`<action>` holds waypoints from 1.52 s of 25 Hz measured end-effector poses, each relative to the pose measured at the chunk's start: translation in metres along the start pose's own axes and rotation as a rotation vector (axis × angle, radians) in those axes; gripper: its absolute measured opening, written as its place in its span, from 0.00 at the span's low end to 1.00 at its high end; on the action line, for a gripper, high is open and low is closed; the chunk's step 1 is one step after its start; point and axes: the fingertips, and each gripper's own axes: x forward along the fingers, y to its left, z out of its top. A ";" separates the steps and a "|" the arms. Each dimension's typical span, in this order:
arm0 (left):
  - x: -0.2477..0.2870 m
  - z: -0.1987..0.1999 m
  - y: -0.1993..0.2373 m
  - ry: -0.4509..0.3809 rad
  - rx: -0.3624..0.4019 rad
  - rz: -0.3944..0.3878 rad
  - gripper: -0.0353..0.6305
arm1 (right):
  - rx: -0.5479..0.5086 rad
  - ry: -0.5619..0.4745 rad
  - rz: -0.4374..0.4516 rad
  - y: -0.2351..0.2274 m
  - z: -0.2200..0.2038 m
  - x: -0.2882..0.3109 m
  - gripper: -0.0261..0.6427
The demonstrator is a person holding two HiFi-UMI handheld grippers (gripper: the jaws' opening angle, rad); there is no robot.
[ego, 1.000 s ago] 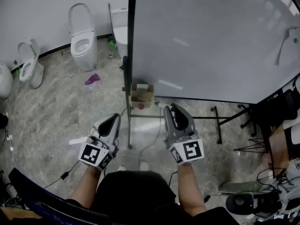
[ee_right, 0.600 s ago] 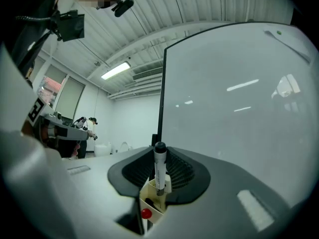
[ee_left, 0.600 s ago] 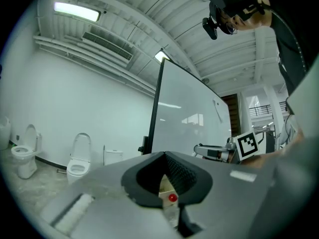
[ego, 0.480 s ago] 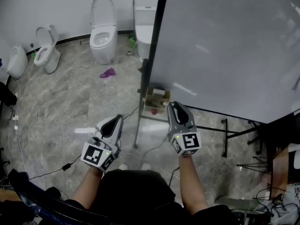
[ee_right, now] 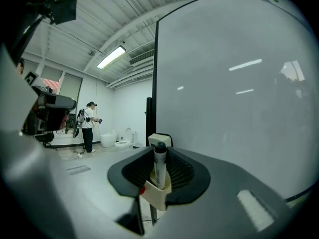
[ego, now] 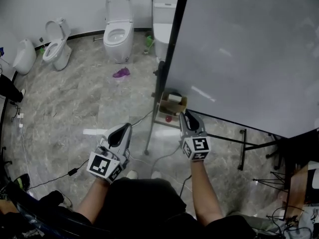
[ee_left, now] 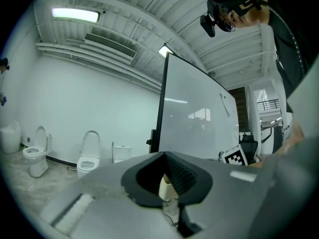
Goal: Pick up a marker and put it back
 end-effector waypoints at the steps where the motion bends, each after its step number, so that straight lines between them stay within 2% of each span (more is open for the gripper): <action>1: 0.000 0.000 0.001 -0.003 -0.001 0.003 0.06 | 0.000 0.008 0.001 -0.001 -0.004 0.002 0.16; 13: -0.003 0.008 0.002 -0.035 -0.021 0.002 0.06 | -0.004 0.052 -0.008 0.001 -0.022 0.003 0.17; 17: -0.003 0.007 -0.001 -0.020 -0.009 -0.013 0.06 | -0.006 0.065 -0.013 0.001 -0.024 -0.003 0.22; 27: -0.010 0.011 -0.013 -0.052 -0.011 -0.104 0.06 | -0.014 0.040 -0.082 0.005 -0.010 -0.038 0.23; 38: -0.021 0.012 -0.029 -0.053 -0.005 -0.219 0.06 | -0.013 -0.020 -0.144 0.040 0.016 -0.090 0.23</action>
